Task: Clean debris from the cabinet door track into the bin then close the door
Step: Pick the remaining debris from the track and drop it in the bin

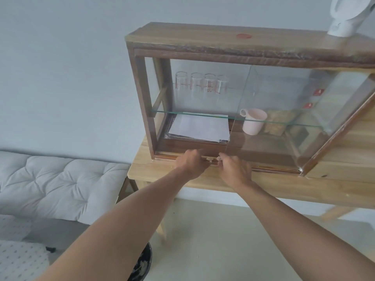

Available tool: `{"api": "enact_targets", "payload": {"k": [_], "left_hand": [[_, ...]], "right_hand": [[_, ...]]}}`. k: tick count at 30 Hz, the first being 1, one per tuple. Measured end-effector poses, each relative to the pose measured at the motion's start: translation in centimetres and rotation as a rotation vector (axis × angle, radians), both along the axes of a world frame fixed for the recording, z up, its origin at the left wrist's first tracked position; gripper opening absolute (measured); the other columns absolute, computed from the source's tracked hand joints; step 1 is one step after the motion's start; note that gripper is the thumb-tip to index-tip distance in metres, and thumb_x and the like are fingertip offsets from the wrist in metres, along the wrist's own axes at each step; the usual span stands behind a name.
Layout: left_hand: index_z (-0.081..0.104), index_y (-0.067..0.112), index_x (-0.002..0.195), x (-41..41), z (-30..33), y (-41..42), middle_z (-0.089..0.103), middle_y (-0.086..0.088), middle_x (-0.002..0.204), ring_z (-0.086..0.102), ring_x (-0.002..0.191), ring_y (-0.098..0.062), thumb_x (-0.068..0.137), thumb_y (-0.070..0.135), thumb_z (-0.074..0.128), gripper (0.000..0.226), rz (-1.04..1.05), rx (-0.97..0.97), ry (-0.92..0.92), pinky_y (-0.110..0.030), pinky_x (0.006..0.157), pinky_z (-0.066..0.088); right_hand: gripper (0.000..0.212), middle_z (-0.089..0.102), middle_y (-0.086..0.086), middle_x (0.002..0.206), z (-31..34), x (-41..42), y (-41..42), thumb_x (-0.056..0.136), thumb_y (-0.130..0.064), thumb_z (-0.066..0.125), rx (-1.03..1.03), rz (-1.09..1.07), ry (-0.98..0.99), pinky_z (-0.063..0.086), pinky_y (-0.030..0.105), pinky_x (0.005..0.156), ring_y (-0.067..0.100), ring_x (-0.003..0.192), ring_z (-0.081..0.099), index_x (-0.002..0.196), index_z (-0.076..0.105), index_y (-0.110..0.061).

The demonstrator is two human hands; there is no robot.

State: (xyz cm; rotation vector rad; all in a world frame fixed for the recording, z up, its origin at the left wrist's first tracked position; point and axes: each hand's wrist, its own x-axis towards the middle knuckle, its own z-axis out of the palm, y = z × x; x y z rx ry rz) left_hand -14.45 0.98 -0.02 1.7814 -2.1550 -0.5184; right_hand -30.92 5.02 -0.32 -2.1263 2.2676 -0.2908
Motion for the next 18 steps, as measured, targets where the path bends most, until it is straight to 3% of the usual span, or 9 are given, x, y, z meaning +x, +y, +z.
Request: {"api": "enact_targets", "payload": {"k": [3, 9, 18], "left_hand": [[0.074, 0.037, 0.12, -0.8, -0.4, -0.5, 0.079, 0.003, 0.105, 0.072, 0.101, -0.029, 0.092, 0.046, 0.066, 0.031, -0.002, 0.003, -0.039, -0.034, 0.068, 0.045], [0.081, 0.039, 0.112, -1.0, -1.0, -1.2, 0.08, 0.002, 0.108, 0.072, 0.103, -0.031, 0.096, 0.046, 0.067, 0.022, 0.025, -0.033, -0.042, -0.036, 0.074, 0.052], [0.083, 0.039, 0.099, -0.3, -0.3, -0.9, 0.08, 0.008, 0.103, 0.072, 0.098, -0.028, 0.097, 0.033, 0.066, 0.018, 0.073, -0.055, 0.074, -0.037, 0.078, 0.059]], "right_hand": [[0.019, 0.078, 0.007, 0.101, -0.3, -0.2, -0.4, 0.098, -0.023, 0.052, 0.0, 0.008, 0.04, 0.042, 0.038, 0.067, 0.038, 0.094, 0.073, 0.109, 0.068, -0.026], [0.016, 0.079, 0.005, 0.1, -1.0, -0.6, -0.6, 0.101, -0.03, 0.055, -0.045, 0.019, -0.016, 0.046, 0.039, 0.069, 0.038, 0.094, 0.074, 0.112, 0.066, -0.028], [0.012, 0.078, 0.001, 0.092, -1.8, -0.6, -0.1, 0.102, -0.035, 0.058, -0.111, -0.025, -0.168, 0.037, 0.036, 0.065, 0.035, 0.092, 0.073, 0.105, 0.067, -0.029]]}}
